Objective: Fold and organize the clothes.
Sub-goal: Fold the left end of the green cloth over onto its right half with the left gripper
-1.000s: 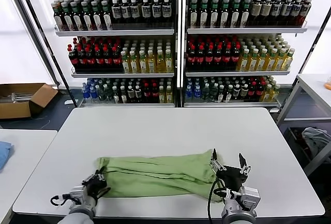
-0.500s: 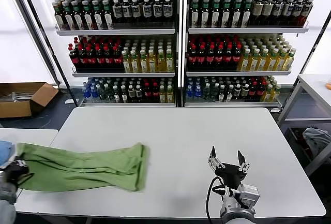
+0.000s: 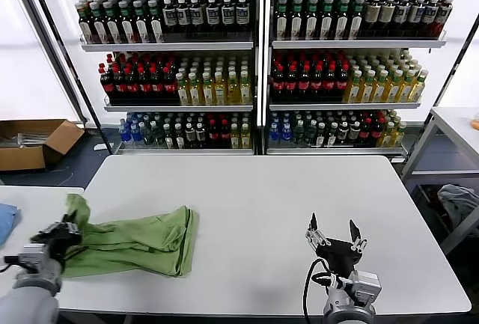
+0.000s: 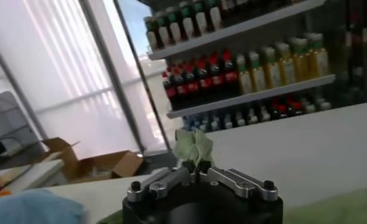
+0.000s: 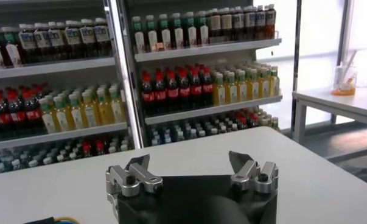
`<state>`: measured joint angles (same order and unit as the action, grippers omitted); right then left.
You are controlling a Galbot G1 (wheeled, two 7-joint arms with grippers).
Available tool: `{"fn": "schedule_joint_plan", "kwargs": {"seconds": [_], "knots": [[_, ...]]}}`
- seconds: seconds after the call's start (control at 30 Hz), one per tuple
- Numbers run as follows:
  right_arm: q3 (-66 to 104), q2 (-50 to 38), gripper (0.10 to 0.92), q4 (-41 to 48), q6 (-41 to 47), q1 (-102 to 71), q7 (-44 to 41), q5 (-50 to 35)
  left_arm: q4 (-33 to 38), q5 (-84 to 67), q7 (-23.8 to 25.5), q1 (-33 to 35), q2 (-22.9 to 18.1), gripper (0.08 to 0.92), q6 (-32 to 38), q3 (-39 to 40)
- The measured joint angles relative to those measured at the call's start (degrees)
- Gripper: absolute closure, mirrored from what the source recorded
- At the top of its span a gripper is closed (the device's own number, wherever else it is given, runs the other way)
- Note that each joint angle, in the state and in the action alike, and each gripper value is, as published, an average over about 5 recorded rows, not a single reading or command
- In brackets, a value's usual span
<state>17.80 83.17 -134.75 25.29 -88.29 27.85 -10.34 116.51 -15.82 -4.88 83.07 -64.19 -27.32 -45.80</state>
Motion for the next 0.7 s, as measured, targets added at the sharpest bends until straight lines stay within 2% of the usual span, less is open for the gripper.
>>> {"fn": "schedule_joint_plan", "kwargs": {"seconds": [0.27,0.7], "knots": [[0.27,0.44,0.203,-0.07,-1.49,-2.3,-0.38,0.66,0.97,2.46,-0.61,-1.67,-5.28,0.911,-1.24,9.88],[0.05,1.31,0.203,0.1,-3.48,-5.39,-0.57,1.96,-0.3,4.49,0.04,-4.89,-8.34,0.911,-1.88,17.58]]}}
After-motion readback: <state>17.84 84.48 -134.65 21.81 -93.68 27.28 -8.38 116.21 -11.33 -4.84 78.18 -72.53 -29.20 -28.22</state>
